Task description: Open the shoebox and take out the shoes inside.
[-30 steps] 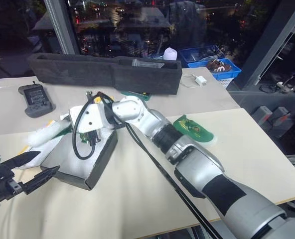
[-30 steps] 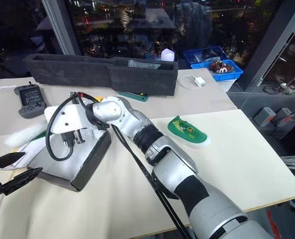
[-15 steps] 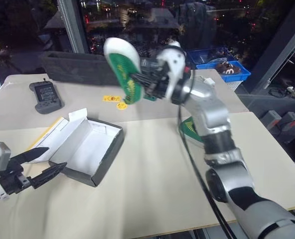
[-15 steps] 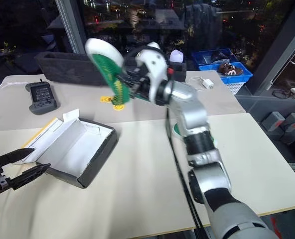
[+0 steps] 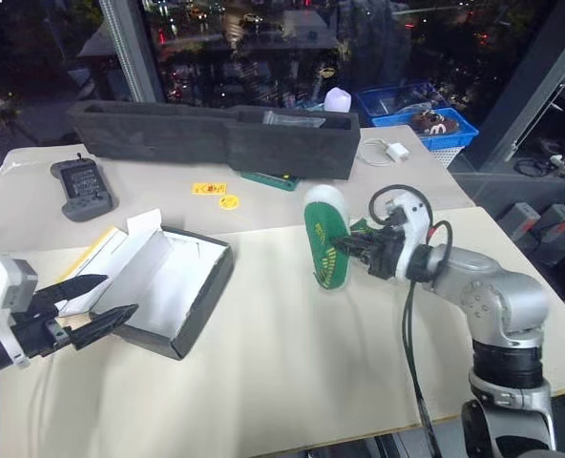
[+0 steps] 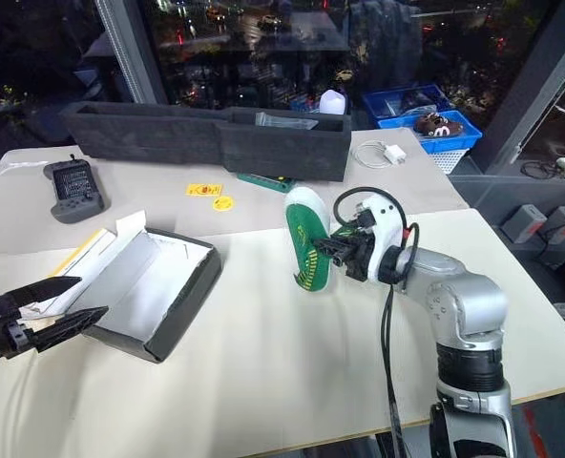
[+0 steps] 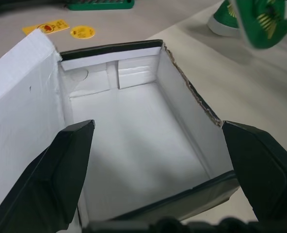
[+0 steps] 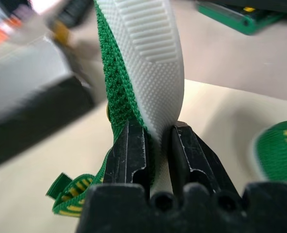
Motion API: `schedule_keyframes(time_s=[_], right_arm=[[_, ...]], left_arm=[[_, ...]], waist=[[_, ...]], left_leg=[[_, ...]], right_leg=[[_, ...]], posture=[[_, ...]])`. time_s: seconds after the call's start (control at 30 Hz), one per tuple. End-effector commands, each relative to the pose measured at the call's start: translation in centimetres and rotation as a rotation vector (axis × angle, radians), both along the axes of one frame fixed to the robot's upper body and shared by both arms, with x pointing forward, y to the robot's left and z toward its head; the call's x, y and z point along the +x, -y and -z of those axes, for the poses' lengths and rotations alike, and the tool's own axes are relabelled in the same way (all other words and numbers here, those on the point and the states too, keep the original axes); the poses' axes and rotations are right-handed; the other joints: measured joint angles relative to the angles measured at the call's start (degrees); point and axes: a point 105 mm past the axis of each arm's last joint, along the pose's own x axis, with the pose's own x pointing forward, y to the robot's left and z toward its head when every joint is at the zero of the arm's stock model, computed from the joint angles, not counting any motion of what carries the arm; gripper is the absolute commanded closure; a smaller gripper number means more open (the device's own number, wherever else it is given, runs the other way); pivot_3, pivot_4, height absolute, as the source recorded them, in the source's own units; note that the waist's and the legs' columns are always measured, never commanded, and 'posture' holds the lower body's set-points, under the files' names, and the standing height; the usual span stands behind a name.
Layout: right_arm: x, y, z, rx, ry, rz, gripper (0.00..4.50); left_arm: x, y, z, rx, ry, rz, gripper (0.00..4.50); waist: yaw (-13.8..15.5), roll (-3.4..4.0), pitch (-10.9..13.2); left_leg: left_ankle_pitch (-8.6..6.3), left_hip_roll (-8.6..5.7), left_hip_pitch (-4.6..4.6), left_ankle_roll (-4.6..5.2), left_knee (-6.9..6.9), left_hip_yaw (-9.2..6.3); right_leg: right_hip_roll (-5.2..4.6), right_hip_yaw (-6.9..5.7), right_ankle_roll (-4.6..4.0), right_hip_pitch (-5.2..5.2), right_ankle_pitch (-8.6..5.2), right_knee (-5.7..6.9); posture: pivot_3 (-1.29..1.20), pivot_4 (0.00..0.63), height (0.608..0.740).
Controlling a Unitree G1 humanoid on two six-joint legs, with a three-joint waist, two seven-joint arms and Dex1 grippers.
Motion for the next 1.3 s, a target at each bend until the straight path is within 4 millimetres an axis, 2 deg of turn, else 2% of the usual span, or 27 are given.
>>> schedule_keyframes(time_s=[0.03, 0.1, 0.2, 0.37, 0.5, 0.63, 0.8, 0.87, 1.0, 1.17, 1.3], right_arm=[[-2.6, 0.9, 2.0, 0.139, -0.161, -0.020, 4.30], [-3.6, 0.9, 3.4, 0.229, -0.268, -0.027, 4.30], [-4.1, 0.7, 4.8, 0.292, -0.362, -0.012, 4.30], [-3.5, 0.8, 9.2, 0.371, -0.570, 0.132, 4.30], [-2.6, 1.7, 11.2, 0.291, -0.663, 0.230, 4.30], [-1.0, 3.9, 12.4, 0.194, -0.720, 0.373, 4.30], [0.3, 6.3, 12.4, 0.146, -0.723, 0.464, 4.30], [0.6, 7.0, 12.1, 0.114, -0.713, 0.475, 4.30], [1.2, 7.4, 10.7, 0.043, -0.661, 0.427, 4.30], [3.2, 7.1, 7.3, -0.138, -0.495, 0.291, 4.30], [4.8, 7.2, 6.9, -0.312, -0.405, 0.194, 4.30]], left_arm=[[0.1, 0.1, -0.4, 0.020, 0.014, 0.016, 0.00], [0.2, 0.2, -0.4, 0.020, 0.011, 0.023, 0.00], [0.2, 0.2, -0.3, 0.023, 0.007, 0.029, 0.00], [0.4, 0.4, -0.1, 0.027, -0.001, 0.041, 0.00], [0.6, 0.4, 0.0, 0.024, -0.001, 0.047, 0.00], [0.7, 0.5, 0.0, 0.020, 0.004, 0.051, 0.00], [0.7, 0.4, 0.0, 0.020, 0.007, 0.055, 0.00], [0.7, 0.4, 0.0, 0.020, 0.009, 0.056, 0.00], [0.7, 0.4, 0.0, 0.019, 0.008, 0.060, 0.00], [0.9, 0.4, 0.1, 0.018, 0.006, 0.067, 0.00], [1.0, 0.8, 0.2, 0.012, 0.007, 0.086, 0.00]], waist=[[0.30, -0.02, -0.01], [0.46, 0.01, 0.01], [0.23, 0.07, 0.04], [0.16, 0.08, 0.04], [0.14, 0.04, 0.00], [0.12, -0.04, -0.08], [0.62, -0.10, -0.18], [0.72, 0.07, -0.15], [1.16, 0.48, -0.29], [1.37, 0.85, -0.32], [1.30, 0.79, -0.35]], left_leg=[[0.00, 0.00, 0.00, 0.00, -0.01, -0.01], [0.00, -0.02, -0.09, 0.00, 0.00, -0.01], [0.00, -0.05, -0.16, 0.00, 0.02, 0.01], [0.00, -0.03, -0.07, 0.00, 0.03, -0.02], [0.00, -0.05, -0.10, 0.00, 0.04, -0.02], [0.00, -0.07, -0.09, 0.00, 0.14, -0.01], [-0.01, -0.09, -0.06, -0.01, 0.27, -0.02], [-0.03, -0.08, -0.08, -0.04, 0.25, -0.04], [-0.17, -0.20, -0.30, -0.28, 0.28, 0.08], [-0.01, -0.58, -0.59, -0.02, 0.25, 0.31], [0.22, -0.85, -1.07, 0.35, 0.39, 0.37]], right_leg=[[0.00, -0.01, 0.00, 0.01, 0.00, -0.01], [-0.02, 0.00, -0.01, -0.03, -0.01, -0.05], [-0.03, 0.05, 0.03, -0.07, 0.02, -0.07], [-0.02, 0.03, -0.06, -0.02, -0.03, -0.08], [-0.03, 0.05, -0.14, 0.02, -0.08, -0.15], [-0.05, 0.08, -0.13, 0.11, -0.08, -0.23], [-0.10, 0.08, -0.09, 0.24, -0.05, -0.36], [-0.12, 0.04, 0.00, 0.27, 0.00, -0.77], [-0.36, 0.04, 0.19, 0.32, 0.11, -1.38], [-0.99, -0.16, 0.60, 0.39, 0.35, -1.90], [-1.09, 0.09, 1.01, 0.25, 0.60, -1.90]], posture=[[0.00, 0.150, 0.730], [0.00, 0.150, 0.730], [0.00, 0.150, 0.730], [0.00, 0.150, 0.730], [0.00, 0.150, 0.730], [0.00, 0.150, 0.730], [0.00, 0.150, 0.730], [0.00, 0.150, 0.730], [0.00, 0.150, 0.730], [0.00, 0.150, 0.730], [0.00, 0.150, 0.730]])
